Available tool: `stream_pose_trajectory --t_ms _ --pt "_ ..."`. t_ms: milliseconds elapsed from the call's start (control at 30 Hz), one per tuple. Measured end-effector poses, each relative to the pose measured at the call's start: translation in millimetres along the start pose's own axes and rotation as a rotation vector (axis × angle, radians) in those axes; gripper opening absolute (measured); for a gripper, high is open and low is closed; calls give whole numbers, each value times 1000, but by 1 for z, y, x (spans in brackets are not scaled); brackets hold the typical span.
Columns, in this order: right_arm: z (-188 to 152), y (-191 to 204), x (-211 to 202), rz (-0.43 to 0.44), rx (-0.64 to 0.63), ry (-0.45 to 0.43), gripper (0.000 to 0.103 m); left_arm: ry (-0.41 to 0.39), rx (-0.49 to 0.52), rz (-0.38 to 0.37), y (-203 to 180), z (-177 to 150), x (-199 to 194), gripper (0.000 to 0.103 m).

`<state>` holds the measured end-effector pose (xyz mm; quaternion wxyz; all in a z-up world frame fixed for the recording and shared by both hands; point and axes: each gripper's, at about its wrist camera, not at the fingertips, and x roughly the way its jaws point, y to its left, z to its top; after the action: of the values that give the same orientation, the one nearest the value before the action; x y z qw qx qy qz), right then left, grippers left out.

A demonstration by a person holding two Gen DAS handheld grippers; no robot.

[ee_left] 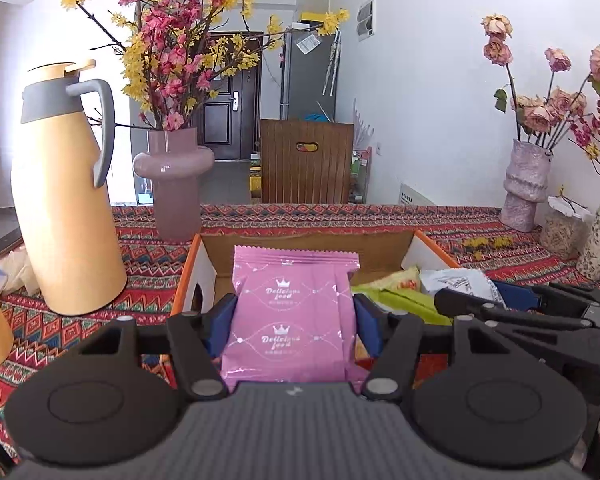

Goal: Organize snacks
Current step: 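Carry the pink and white packets into the box and open both tools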

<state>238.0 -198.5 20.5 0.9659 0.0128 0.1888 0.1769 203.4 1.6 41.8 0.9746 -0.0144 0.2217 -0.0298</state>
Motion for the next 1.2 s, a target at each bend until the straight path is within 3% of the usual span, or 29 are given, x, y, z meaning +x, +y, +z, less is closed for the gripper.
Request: stream_pose_trajectory --t_ms 400,667,933,967,1033,1200 --pt "2 -4 50 -17 0 21 43 22 -33 50 10 12 56 63" --pt "-10 -3 55 -28 -24 22 43 41 -43 76 20 1 80 63" --pt "-12 -5 53 -41 -7 22 45 20 -59 76 21 -3 78 66" --pt "-12 -6 52 -44 -3 21 47 13 -64 79 21 -3 76 69" --pt "-13 -8 51 -52 7 16 65 -6 -76 89 23 -2 73 87" --pt "-13 -10 48 -69 26 -7 100 -38 -92 103 24 -2 66 103"
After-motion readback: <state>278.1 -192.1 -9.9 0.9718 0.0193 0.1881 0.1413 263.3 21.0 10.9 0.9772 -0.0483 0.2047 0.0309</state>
